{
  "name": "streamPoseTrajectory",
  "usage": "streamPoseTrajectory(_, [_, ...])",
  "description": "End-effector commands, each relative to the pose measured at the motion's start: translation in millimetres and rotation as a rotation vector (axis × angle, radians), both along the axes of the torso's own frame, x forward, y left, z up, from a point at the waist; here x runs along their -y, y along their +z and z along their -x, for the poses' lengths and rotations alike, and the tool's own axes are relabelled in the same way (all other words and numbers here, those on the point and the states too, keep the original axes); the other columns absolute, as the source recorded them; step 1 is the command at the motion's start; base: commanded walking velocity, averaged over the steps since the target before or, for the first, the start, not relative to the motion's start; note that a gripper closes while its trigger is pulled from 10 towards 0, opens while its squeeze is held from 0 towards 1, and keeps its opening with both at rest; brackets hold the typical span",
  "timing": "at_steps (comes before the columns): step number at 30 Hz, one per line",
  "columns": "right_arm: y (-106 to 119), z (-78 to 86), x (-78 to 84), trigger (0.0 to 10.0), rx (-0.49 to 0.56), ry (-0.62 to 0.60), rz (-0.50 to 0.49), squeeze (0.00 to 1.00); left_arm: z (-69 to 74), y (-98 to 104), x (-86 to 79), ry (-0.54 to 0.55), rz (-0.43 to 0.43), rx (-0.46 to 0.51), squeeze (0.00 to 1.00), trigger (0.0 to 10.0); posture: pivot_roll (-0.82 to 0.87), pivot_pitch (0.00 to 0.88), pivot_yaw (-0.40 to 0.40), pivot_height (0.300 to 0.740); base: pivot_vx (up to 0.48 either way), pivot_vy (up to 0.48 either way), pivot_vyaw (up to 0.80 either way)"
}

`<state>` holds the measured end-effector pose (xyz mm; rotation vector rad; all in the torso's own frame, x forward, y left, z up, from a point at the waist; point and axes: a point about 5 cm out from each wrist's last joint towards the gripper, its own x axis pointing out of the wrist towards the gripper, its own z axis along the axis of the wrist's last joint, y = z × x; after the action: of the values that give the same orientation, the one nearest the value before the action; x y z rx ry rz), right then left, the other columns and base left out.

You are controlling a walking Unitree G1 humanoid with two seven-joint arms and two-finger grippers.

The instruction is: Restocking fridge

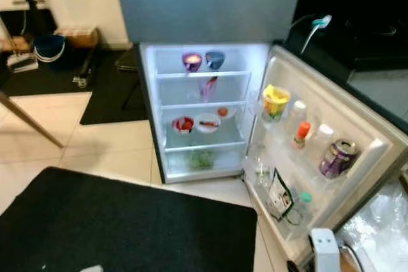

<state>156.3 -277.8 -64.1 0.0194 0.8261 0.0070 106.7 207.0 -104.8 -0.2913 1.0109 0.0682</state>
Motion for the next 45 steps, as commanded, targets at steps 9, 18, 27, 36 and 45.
streamPoseTrajectory(9, [-3,9.5,4.8,10.0,-0.037,-0.029,0.037,0.00,-2.2,0,2.7,-0.012,0.013,0.005,0.00,10.0,-0.01,0.000,-0.056,0.740,0.000,-0.400,0.00])
streamPoseTrajectory(18, [1,6.0,14.3,10.0,-0.022,-0.062,0.084,0.00,-2.2,0,2.9,0.011,0.023,0.011,0.00,10.0,-0.01,0.000,-0.056,0.740,0.000,0.000,0.00])
streamPoseTrajectory(27, [18,0.7,48.0,10.0,0.016,-0.221,0.225,0.00,-4.0,1,4.2,0.016,0.041,0.030,0.00,10.0,-0.01,0.000,-0.058,0.740,0.000,0.000,0.00])
streamPoseTrajectory(36, [62,-26.9,92.5,10.0,0.269,-0.543,0.195,0.00,-2.5,2,-1.5,0.017,0.031,0.041,0.00,10.0,0.00,0.000,-0.048,0.740,0.000,0.000,0.00])
streamPoseTrajectory(45, [128,-78.2,115.3,10.0,0.612,-0.613,0.078,0.00,-0.4,3,-7.5,0.010,0.018,0.047,0.00,10.0,0.01,0.000,-0.042,0.740,0.000,0.000,0.00])
